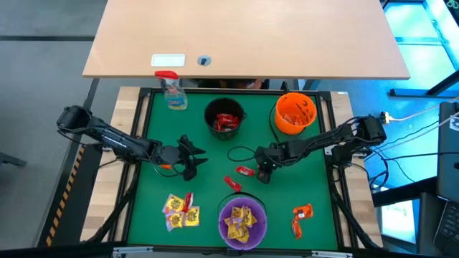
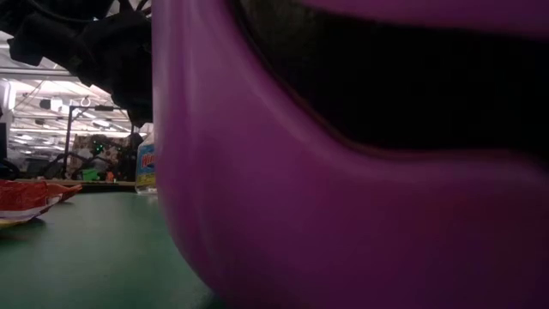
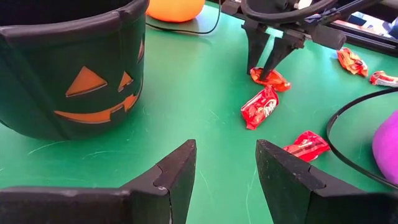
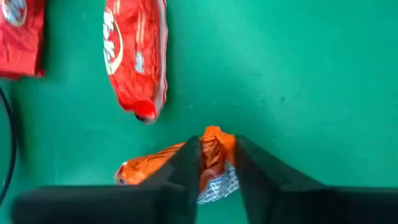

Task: Sort candy
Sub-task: Put the orange chocolate into the orange bucket

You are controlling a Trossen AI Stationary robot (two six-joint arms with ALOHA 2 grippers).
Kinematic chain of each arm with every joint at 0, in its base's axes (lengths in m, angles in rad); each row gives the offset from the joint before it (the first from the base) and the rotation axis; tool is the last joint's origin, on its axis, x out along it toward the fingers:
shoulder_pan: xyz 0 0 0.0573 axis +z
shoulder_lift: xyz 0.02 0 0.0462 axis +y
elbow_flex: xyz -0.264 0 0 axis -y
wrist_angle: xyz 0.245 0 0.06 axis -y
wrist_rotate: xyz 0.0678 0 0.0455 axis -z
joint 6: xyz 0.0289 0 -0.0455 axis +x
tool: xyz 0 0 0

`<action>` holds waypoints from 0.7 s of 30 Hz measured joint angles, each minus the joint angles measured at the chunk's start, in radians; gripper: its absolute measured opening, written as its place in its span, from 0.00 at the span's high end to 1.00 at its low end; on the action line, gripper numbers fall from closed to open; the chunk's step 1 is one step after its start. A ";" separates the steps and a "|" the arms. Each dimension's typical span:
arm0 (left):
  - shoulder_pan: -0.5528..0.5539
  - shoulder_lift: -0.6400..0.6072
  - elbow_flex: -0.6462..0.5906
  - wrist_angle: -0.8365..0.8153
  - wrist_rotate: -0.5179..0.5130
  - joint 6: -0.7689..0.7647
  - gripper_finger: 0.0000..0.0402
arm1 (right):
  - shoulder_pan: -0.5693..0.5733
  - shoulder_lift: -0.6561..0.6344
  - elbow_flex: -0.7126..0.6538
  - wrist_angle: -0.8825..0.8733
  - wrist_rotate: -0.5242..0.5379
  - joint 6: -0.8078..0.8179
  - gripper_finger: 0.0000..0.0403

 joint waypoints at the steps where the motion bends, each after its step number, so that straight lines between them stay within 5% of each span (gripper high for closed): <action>1: 0.000 0.000 0.000 0.000 0.000 0.000 0.61 | 0.000 -0.003 0.000 -0.008 -0.006 -0.007 0.81; 5: 0.000 0.000 0.000 0.002 0.001 0.000 0.61 | -0.001 -0.025 -0.003 -0.021 -0.013 -0.029 0.97; 14: 0.000 0.000 0.000 0.017 0.001 0.000 0.61 | -0.001 -0.131 0.029 -0.115 0.030 -0.058 0.97; 21: 0.000 0.000 0.000 0.036 0.001 0.000 0.61 | -0.014 -0.274 0.128 -0.283 0.351 -0.153 0.96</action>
